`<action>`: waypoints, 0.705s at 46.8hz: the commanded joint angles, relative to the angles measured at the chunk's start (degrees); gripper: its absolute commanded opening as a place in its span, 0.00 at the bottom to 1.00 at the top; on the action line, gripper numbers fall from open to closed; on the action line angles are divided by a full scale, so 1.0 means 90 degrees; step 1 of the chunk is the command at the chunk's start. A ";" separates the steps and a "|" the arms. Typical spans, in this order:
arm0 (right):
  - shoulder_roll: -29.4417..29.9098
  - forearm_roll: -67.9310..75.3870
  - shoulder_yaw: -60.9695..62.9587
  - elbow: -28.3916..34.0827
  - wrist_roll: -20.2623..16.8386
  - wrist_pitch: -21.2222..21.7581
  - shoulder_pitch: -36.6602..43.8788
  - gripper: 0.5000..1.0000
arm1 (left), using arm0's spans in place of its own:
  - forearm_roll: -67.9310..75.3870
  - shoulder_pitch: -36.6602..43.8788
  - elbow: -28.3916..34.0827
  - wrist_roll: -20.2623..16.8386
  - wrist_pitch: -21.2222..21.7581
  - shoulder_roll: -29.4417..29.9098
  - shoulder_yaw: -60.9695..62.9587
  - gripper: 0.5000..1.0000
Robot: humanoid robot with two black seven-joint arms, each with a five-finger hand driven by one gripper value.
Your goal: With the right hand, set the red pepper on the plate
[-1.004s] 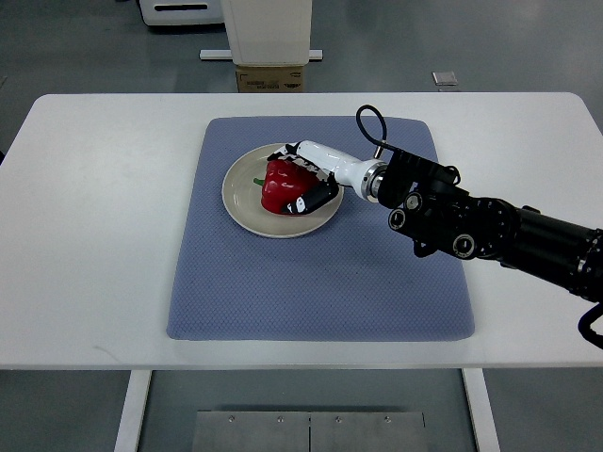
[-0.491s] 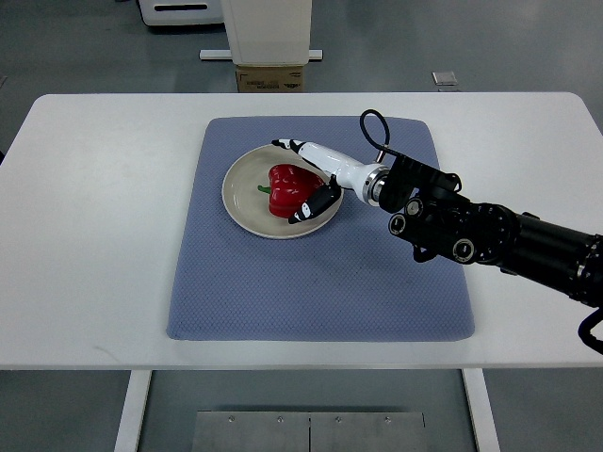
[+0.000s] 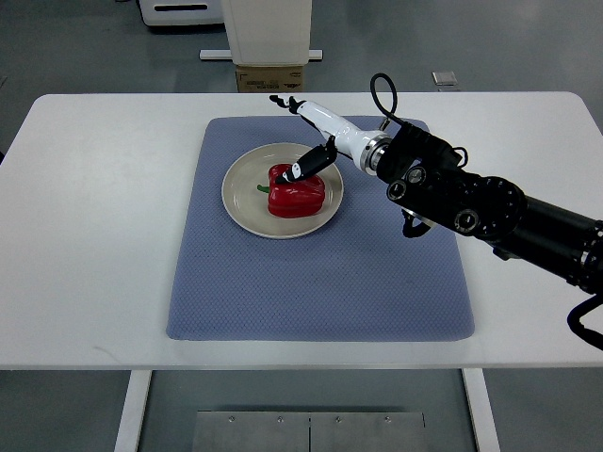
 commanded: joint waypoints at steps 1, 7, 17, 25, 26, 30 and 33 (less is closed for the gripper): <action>0.0000 0.0073 0.0229 -0.0005 0.0001 0.0000 -0.0031 1.00 | 0.0000 0.0000 0.0000 0.0006 0.0001 0.0000 0.0000 1.00; 0.0000 0.0229 0.0669 -0.0005 -0.0009 0.0000 -0.0109 1.00 | 0.0000 0.0000 0.0000 0.0006 0.0001 0.0000 0.0000 1.00; 0.0000 0.0414 0.1655 -0.0044 -0.0019 -0.0039 -0.0441 1.00 | 0.0000 0.0000 0.0000 -0.0003 0.0001 0.0000 0.0000 1.00; 0.0000 0.0434 0.2378 -0.0044 -0.0097 -0.0342 -0.0871 1.00 | 0.0000 0.0000 0.0000 0.0006 0.0001 0.0000 0.0000 1.00; -0.0010 0.0434 0.2465 -0.0044 -0.0097 -0.0342 -0.0929 1.00 | 0.0000 0.0000 0.0000 -0.0003 0.0001 0.0000 0.0000 1.00; -0.0030 0.0434 0.2817 -0.0044 -0.0116 -0.0352 -0.1115 1.00 | 0.0000 0.0000 0.0000 -0.0003 0.0001 0.0000 0.0000 1.00; -0.0030 0.0434 0.3071 -0.0034 -0.0165 -0.0352 -0.1242 1.00 | 0.0000 0.0000 0.0000 0.0006 0.0001 0.0000 0.0000 1.00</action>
